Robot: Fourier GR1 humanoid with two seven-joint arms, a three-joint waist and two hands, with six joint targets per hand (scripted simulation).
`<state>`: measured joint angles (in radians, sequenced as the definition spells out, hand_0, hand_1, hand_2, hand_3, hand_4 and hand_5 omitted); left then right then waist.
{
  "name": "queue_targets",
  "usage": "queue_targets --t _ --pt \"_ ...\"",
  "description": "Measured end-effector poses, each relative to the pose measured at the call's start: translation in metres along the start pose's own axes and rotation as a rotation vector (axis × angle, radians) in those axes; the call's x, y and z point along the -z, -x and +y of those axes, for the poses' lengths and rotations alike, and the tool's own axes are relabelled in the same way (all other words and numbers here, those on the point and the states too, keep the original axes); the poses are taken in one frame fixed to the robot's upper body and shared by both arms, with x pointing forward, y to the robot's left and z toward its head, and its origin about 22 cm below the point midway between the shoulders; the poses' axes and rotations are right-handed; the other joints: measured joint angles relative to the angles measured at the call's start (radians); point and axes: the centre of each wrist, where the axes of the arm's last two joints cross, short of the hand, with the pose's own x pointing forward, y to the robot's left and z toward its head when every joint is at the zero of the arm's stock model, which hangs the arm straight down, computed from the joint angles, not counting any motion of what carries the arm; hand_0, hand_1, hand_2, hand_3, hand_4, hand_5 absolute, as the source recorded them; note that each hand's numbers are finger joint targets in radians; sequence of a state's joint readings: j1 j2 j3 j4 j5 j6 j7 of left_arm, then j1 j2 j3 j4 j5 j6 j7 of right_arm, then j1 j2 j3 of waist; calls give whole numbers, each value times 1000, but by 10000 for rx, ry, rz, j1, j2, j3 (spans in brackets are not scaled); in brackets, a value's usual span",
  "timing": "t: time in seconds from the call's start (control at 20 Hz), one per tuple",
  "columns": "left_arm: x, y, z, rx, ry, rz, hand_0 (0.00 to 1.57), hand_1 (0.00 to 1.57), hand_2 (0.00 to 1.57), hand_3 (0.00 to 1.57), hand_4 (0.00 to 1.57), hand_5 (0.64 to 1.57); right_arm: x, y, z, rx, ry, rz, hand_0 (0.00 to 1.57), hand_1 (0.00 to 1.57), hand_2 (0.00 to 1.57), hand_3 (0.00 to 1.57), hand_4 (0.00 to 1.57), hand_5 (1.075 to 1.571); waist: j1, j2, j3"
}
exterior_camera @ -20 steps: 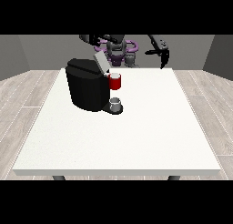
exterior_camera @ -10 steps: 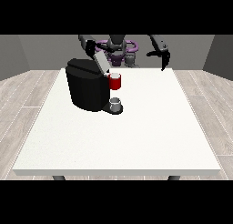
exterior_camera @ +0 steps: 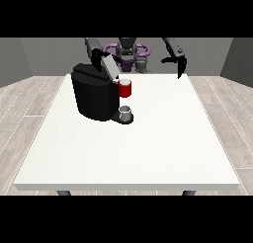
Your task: Insert the coffee pod into the coffee machine and close the lid
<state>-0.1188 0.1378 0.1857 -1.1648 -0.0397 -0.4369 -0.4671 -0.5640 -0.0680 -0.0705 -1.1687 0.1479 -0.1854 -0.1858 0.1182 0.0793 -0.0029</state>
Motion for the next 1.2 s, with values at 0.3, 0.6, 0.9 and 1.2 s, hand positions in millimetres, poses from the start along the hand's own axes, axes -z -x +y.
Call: queue_targets --t 0.3,0.6,0.9,1.2 --pt "4 3 0 -12 -120 -64 0 0 0 0 381 1571 12 -6 -1 49 68 -211 0 0 0 0 317 1571 48 177 -31" --pt "8 0 0 -55 42 -76 0 0 0 0 369 1571 22 -8 -3 -82 83 -302 0 0 0 0 394 1571 281 247 -33" --pt "11 1 8 -161 44 -110 0 0 0 0 385 1571 28 -16 11 -158 -58 -516 0 0 0 0 421 1571 280 370 29" --pt "16 1 11 -215 212 -157 0 0 0 0 319 1571 39 -38 20 -45 186 -32 0 0 0 0 363 1571 429 550 119"
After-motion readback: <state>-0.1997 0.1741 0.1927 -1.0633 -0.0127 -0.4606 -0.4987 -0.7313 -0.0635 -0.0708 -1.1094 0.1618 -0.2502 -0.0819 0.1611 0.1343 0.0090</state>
